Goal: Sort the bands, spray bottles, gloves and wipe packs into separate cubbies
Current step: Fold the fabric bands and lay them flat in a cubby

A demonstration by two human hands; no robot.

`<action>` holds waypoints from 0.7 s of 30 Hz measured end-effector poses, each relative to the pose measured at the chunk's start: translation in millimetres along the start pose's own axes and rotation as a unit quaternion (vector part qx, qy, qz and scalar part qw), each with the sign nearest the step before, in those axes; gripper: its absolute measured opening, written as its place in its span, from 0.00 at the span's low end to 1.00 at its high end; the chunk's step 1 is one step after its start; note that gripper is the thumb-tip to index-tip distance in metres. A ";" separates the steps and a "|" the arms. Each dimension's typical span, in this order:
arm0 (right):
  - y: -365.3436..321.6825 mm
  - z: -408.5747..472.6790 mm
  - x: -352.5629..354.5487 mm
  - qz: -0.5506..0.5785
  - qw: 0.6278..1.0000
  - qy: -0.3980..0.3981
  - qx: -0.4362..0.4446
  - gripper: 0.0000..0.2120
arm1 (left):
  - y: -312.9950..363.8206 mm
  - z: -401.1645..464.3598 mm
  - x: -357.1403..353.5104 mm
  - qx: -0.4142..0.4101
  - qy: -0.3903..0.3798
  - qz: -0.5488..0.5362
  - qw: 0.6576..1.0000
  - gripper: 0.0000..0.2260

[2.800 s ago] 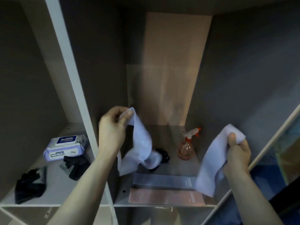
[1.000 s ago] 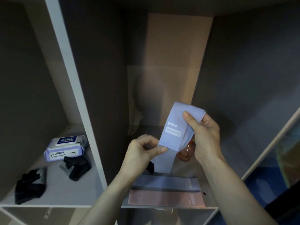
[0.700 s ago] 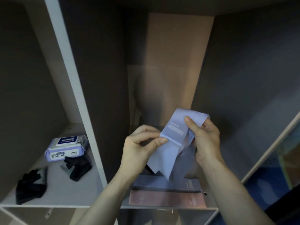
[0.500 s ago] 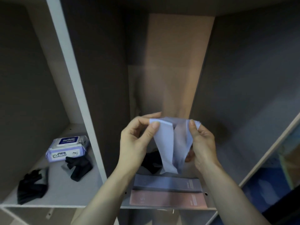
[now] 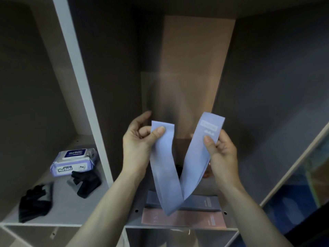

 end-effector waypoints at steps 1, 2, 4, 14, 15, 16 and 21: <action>-2.4 1.5 -1.4 0.006 1.000 -0.011 -0.004 0.11 | 3.8 1.0 0.3 -0.003 -0.010 0.014 1.000 0.10; -2.9 2.8 -5.3 0.012 0.999 -0.029 -0.012 0.11 | 6.8 0.8 -2.5 -0.001 -0.028 0.028 0.999 0.06; 0.9 2.8 -13.7 0.017 0.998 -0.060 -0.030 0.11 | 6.6 -1.9 -13.9 0.019 -0.071 0.033 0.997 0.01; 0.9 -12.2 -42.0 -0.040 0.991 -0.124 -0.010 0.10 | -14.0 -9.1 -36.4 0.039 -0.066 0.067 0.995 0.03; 1.3 -12.9 -42.5 -0.036 0.991 -0.128 -0.008 0.10 | -15.1 -9.8 -37.6 0.046 -0.068 0.061 0.995 0.03; 1.1 -13.1 -42.6 -0.028 0.991 -0.130 -0.008 0.11 | -15.3 -9.8 -38.7 0.050 -0.068 0.058 0.995 0.03; -1.5 -6.4 -45.1 0.012 0.990 -0.140 -0.032 0.11 | -17.3 -5.3 -37.2 0.043 -0.071 0.062 0.995 0.03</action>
Point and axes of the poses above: each hand's wrist, its own z-axis towards the middle knuckle, its own x-axis out of the back of the hand, y = z × x, the point moved 9 cm from there along z, towards the middle knuckle, and after that the axes turned 6 degrees about x, right-handed, at the moved point
